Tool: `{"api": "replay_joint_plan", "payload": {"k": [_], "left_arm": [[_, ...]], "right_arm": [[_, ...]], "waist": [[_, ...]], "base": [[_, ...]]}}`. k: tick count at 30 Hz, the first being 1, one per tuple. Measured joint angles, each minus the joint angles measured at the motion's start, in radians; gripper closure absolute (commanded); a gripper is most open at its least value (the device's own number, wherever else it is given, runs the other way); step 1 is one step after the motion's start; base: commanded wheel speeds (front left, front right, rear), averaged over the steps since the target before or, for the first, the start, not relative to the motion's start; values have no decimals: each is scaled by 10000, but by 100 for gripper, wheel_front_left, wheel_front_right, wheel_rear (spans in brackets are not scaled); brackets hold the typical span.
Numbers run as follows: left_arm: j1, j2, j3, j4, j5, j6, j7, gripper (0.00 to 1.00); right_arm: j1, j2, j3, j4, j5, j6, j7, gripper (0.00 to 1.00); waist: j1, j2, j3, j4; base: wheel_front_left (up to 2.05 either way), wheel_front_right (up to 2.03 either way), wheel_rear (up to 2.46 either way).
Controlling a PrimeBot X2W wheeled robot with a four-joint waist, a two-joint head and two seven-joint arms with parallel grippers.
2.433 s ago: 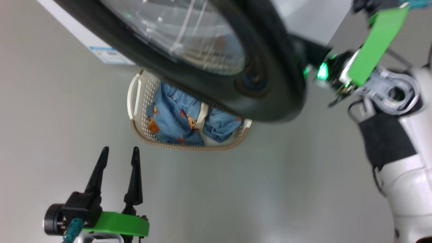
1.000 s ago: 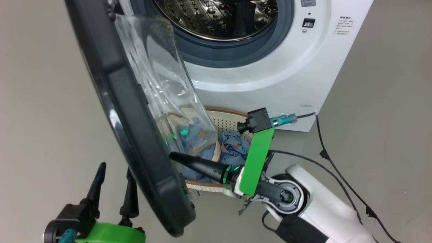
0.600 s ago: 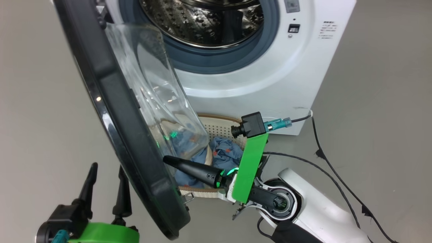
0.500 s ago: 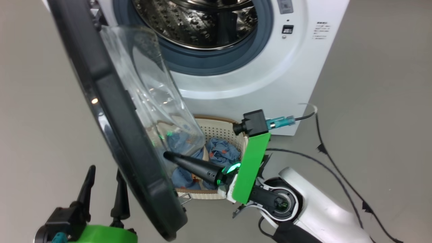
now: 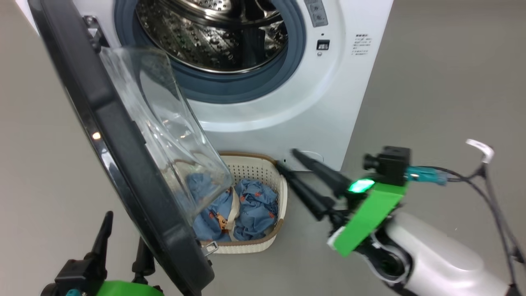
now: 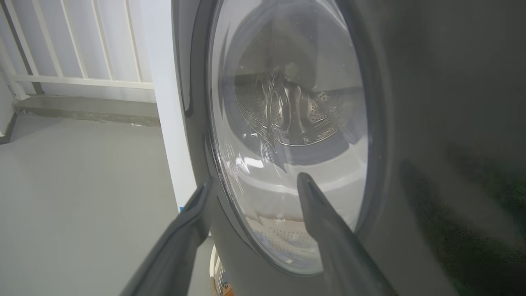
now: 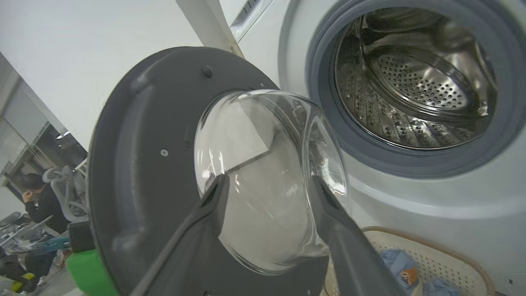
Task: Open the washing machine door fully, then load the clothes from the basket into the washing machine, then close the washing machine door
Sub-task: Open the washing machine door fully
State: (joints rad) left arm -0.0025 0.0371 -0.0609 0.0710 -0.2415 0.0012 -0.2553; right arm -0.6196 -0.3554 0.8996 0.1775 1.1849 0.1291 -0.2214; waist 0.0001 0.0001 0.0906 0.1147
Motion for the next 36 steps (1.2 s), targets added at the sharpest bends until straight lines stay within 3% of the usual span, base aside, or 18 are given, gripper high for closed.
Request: {"api": "replay_joint_plan", "payload": {"k": [3, 5, 6, 8, 16, 24, 36], "left_arm": [[49, 2, 117, 21, 88, -75, 0, 0], [86, 4, 236, 19, 155, -121, 0, 0], [118, 4, 307, 17, 226, -153, -2, 0], [180, 4, 364, 13, 268, -163, -2, 0], [284, 4, 558, -12, 268, -224, 0, 0], [413, 4, 506, -12, 267, -234, 0, 0], [468, 6, 437, 15, 234, -221, 0, 0]], "right_arm": [[235, -456, -259, 562, -671, 0, -276, 0], [732, -437, -1388, 591, -1319, 0, -282, 0], [1292, -443, -2445, 558, -2236, 0, -284, 0], [1989, -418, -3432, 508, -3206, 0, -284, 0], [4221, 483, -6640, -128, -6046, 0, -286, 0], [5638, 1406, -8761, -750, -7674, 0, -284, 0], [6932, 2472, -10483, -1204, -8903, 0, -284, 0]], "waist": [[0, 0, -140, -62], [-1, 0, -189, -141], [0, 0, -215, -226], [0, 0, -254, -298], [0, 0, -360, -590], [0, 0, -424, -679], [-1, 0, -574, -599]], "base": [[0, 0, 0], [0, 0, 0], [0, 0, 0], [0, 0, 0], [0, 0, 0], [0, 0, 0], [0, 0, 0]]}}
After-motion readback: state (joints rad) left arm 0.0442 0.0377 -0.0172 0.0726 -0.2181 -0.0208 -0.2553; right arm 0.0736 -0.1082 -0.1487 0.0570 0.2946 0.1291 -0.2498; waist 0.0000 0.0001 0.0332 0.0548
